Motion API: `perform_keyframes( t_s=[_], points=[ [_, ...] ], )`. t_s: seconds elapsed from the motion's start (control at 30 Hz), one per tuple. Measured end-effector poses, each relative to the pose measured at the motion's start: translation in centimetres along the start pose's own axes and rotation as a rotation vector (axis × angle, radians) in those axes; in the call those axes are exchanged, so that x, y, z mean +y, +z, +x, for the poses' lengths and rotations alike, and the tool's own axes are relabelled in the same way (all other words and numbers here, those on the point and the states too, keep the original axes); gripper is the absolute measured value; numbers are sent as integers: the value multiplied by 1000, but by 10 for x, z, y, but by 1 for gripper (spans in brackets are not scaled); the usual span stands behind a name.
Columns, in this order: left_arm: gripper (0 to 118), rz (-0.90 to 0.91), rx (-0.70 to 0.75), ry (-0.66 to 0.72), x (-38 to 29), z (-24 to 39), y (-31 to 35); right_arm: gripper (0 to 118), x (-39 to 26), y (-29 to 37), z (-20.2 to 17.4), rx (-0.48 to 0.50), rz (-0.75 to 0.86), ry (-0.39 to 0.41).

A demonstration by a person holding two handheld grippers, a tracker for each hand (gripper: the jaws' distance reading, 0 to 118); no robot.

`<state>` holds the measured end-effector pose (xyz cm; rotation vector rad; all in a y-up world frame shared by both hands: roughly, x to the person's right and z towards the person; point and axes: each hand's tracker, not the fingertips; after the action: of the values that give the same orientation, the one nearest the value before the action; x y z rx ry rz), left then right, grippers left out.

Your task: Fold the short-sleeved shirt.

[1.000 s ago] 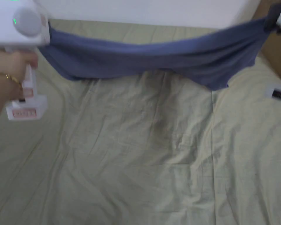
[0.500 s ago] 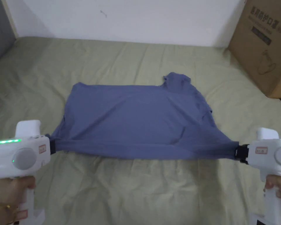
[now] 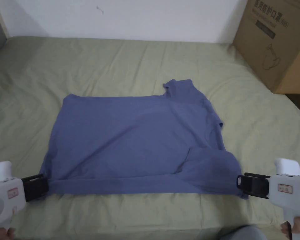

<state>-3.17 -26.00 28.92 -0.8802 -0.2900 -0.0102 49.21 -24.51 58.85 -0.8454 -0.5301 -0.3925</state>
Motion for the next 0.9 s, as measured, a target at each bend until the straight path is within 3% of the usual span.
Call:
perform_keyframes(
  t_s=[0.2, 0.3, 0.43, 0.53, 0.7, 0.77, 0.87, 0.9],
  points=[
    [117, 308, -3, -56, 47, 12, 48, 112, 34, 66, -11, -72, 268, 83],
    [117, 470, -23, -74, 63, 34, 74, 113, 47, 89, -29, -59, 437, 124],
    [117, 596, -14, -137, 69, 71, 86, 116, 51, 108, -65, -30, 651, 109],
    [117, 646, -13, -202, 64, 97, 89, 117, 53, 113, -93, 25, 714, 108],
    [112, 651, -44, -235, 56, 124, 87, 113, 59, 104, -124, 25, 722, 146],
    [102, 661, -63, -245, 52, 129, 86, 102, 57, 100, -130, 46, 725, 146],
    [63, 650, -79, -248, 49, 134, 83, 47, 55, 96, -143, 60, 713, 136],
    [41, 646, -82, -244, 48, 135, 82, 25, 54, 94, -146, 60, 707, 140]
  ],
)
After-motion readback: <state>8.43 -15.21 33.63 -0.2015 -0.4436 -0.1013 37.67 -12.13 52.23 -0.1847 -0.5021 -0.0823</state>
